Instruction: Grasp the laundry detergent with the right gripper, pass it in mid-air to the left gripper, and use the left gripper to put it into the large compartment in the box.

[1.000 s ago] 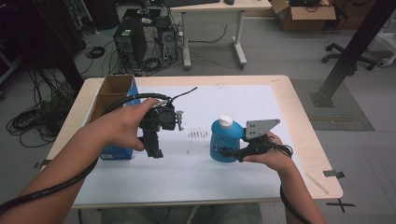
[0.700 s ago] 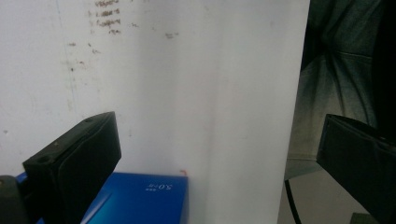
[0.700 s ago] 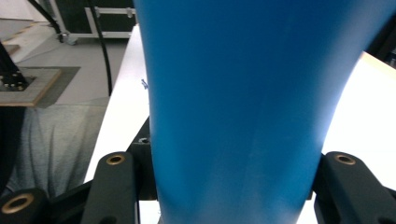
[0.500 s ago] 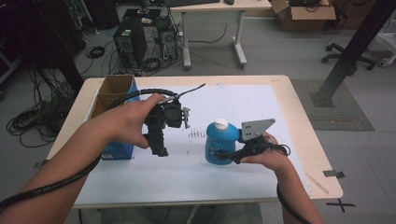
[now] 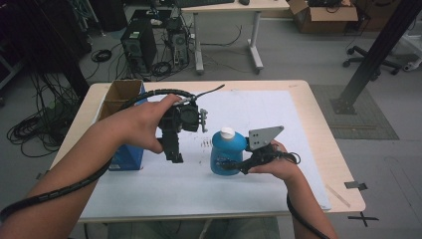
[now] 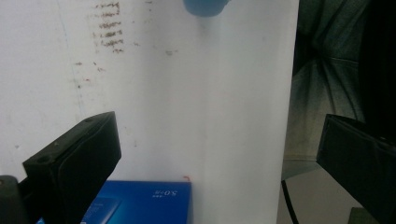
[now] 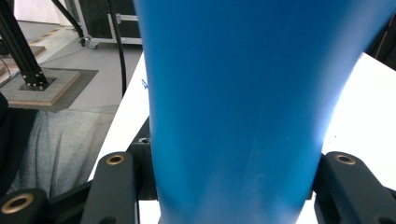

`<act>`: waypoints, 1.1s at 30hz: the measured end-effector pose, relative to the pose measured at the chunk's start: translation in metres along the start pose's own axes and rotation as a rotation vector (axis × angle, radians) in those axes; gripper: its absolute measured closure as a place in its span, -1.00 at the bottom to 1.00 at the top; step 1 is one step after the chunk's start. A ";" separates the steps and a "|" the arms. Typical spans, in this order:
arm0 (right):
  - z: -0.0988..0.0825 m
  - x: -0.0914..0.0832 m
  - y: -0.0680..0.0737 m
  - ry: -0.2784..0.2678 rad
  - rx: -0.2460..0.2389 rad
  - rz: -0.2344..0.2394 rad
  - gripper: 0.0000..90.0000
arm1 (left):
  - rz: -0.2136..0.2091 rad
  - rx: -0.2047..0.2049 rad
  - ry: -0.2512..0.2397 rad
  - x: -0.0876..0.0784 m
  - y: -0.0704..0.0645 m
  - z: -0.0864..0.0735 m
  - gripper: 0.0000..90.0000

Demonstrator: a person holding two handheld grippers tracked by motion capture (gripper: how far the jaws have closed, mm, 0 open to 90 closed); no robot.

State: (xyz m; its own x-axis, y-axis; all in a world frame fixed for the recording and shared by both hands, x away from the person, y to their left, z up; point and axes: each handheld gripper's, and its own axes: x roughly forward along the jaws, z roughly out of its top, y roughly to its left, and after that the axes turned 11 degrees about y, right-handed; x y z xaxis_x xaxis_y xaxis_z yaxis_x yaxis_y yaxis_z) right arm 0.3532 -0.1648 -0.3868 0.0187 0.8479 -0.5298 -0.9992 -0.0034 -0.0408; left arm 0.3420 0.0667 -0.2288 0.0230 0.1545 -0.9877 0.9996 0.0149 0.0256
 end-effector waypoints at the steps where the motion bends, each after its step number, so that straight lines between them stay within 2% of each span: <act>1: 0.001 0.003 -0.001 -0.003 -0.004 0.004 0.00 | -0.003 0.002 -0.002 0.000 0.000 0.001 -1.00; 11: 0.006 0.018 -0.004 -0.012 -0.017 0.026 0.00 | -0.013 0.017 0.006 0.003 -0.001 0.006 -1.00; 33: 0.021 0.057 -0.008 -0.020 -0.031 0.075 0.00 | -0.004 0.017 0.005 0.003 -0.002 0.011 -1.00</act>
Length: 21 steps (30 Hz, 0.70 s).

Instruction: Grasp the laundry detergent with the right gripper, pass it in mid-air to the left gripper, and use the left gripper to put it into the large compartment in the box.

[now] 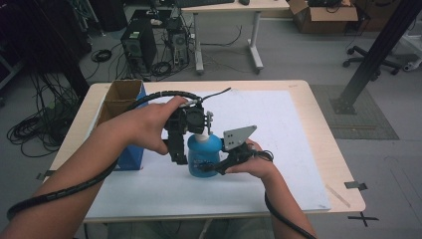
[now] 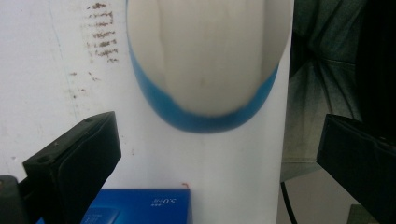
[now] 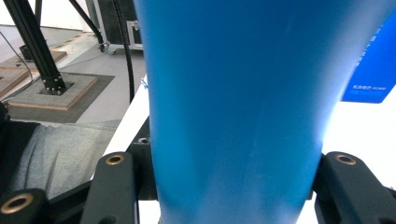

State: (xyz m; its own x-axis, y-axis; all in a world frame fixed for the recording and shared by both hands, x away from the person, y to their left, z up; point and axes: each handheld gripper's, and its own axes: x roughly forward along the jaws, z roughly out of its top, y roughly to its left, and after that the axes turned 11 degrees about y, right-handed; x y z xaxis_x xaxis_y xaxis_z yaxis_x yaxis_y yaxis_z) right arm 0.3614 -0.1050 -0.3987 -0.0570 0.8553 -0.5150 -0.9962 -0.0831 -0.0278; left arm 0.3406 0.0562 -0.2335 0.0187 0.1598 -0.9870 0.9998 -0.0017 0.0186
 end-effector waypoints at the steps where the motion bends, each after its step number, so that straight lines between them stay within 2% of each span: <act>1: 0.000 0.001 0.000 0.001 -0.001 0.000 0.00 | -0.001 0.000 0.000 0.000 0.000 0.000 -1.00; 21: 0.004 0.020 0.001 0.021 -0.014 0.025 0.00 | 0.012 -0.007 0.020 0.010 -0.001 0.007 -1.00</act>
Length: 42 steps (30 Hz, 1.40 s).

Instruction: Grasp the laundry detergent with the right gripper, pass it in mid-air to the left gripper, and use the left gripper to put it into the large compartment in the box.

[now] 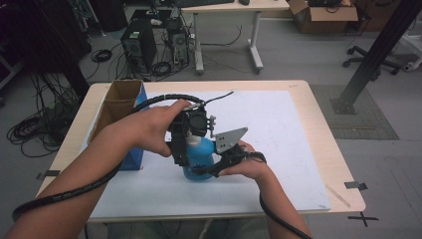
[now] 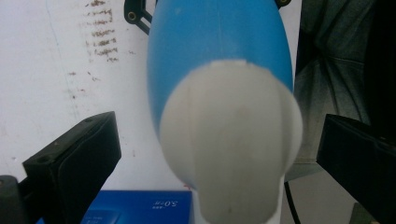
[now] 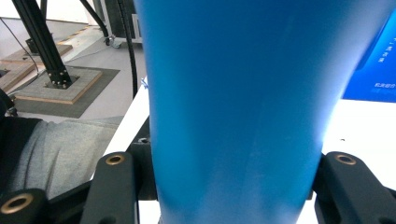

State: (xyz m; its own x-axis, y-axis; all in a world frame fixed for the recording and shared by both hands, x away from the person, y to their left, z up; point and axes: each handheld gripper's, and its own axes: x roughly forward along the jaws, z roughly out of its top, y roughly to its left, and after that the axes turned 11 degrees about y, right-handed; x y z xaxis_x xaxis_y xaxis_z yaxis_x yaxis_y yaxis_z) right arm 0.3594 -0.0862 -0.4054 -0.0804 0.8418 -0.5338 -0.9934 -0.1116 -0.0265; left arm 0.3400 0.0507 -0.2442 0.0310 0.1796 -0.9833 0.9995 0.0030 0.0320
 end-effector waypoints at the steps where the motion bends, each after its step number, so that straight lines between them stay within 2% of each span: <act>1: 0.001 0.002 0.000 0.000 0.001 0.004 0.00 | 0.003 -0.001 0.000 0.001 0.000 0.000 -1.00; 9: 0.006 0.009 0.000 0.000 -0.003 0.013 0.00 | 0.013 -0.011 0.002 0.002 -0.002 -0.001 -1.00; 10: 0.006 0.009 0.000 0.000 -0.003 0.013 0.00 | 0.014 -0.022 0.002 0.003 -0.003 -0.002 -1.00; 26: 0.010 0.011 0.001 -0.002 0.002 0.017 0.00 | 0.024 -0.020 -0.005 0.007 -0.006 0.003 -1.00; 42: 0.011 0.012 0.002 -0.005 0.004 0.011 0.00 | 0.035 -0.022 0.016 0.011 -0.005 0.006 -0.97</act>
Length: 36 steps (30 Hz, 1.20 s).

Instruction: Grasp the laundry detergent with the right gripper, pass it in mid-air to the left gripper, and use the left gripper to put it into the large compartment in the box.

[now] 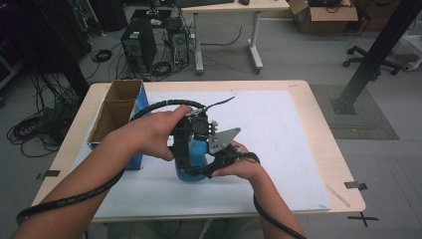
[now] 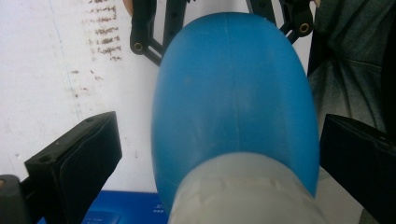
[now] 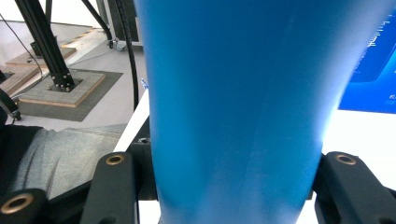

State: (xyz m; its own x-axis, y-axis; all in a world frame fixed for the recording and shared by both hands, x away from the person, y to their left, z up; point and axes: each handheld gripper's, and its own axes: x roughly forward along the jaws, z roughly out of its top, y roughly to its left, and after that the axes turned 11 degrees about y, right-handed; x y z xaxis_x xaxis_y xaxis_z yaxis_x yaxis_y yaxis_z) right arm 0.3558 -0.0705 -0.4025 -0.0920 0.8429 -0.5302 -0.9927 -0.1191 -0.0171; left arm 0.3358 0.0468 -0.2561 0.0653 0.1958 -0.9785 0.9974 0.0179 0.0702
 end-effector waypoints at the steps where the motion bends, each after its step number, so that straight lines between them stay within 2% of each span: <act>1: 0.000 0.000 0.000 0.000 0.000 0.000 0.00 | -0.001 0.000 0.007 0.000 0.000 0.000 -0.95; 6: 0.000 0.000 0.000 -0.002 0.000 -0.002 0.00 | -0.004 -0.001 0.011 -0.001 0.000 0.001 -0.83; 23: 0.000 -0.002 0.001 -0.006 0.000 -0.010 -0.01 | -0.003 -0.012 0.010 -0.001 -0.001 0.005 -0.65; 36: 0.001 -0.002 0.002 -0.004 0.001 -0.013 -0.01 | -0.011 -0.019 0.022 -0.004 -0.003 0.007 -0.39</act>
State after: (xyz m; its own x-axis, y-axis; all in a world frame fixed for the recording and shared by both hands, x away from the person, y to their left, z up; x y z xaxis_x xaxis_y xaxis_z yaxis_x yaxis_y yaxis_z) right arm 0.3543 -0.0719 -0.4001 -0.0791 0.8463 -0.5268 -0.9939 -0.1075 -0.0236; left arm 0.3328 0.0387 -0.2538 0.0537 0.2168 -0.9747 0.9972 0.0388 0.0636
